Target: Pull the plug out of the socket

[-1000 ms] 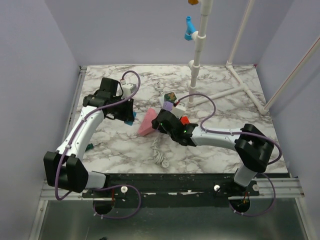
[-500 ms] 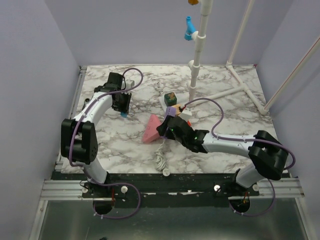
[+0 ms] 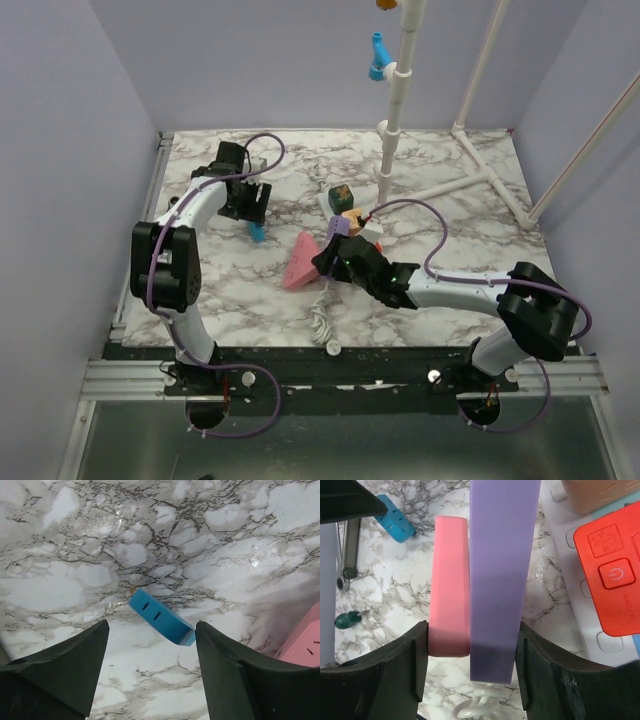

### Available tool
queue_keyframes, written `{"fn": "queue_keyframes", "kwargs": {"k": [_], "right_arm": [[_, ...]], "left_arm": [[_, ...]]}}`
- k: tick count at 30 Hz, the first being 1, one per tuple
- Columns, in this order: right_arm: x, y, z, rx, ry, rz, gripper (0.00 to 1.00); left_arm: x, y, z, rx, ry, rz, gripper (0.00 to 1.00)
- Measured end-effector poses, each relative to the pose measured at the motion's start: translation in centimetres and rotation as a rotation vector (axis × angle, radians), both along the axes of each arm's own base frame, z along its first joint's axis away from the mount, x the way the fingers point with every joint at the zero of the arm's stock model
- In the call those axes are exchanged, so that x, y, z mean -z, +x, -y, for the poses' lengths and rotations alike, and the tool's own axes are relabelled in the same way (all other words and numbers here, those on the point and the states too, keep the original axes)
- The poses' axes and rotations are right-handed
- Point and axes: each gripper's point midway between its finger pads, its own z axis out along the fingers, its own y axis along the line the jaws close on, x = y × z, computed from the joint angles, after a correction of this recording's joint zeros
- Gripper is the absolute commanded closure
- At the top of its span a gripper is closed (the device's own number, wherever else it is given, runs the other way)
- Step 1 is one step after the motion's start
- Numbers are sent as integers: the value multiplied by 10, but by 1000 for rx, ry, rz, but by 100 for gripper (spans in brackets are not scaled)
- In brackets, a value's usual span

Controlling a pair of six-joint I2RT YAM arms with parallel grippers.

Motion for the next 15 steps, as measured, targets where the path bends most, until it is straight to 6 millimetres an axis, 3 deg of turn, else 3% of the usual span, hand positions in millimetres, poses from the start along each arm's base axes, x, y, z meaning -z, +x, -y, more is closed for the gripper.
{"fn": "queue_keyframes", "kwargs": {"k": [6, 10, 15], "right_arm": [[0, 0, 0, -3, 2, -1, 99], [0, -1, -1, -5, 3, -3, 99], [0, -1, -1, -7, 3, -3, 99]], "left_arm": [[-1, 1, -1, -3, -1, 5, 26], [-7, -6, -2, 0, -1, 18, 20], [-32, -21, 0, 30, -30, 74, 18]]}}
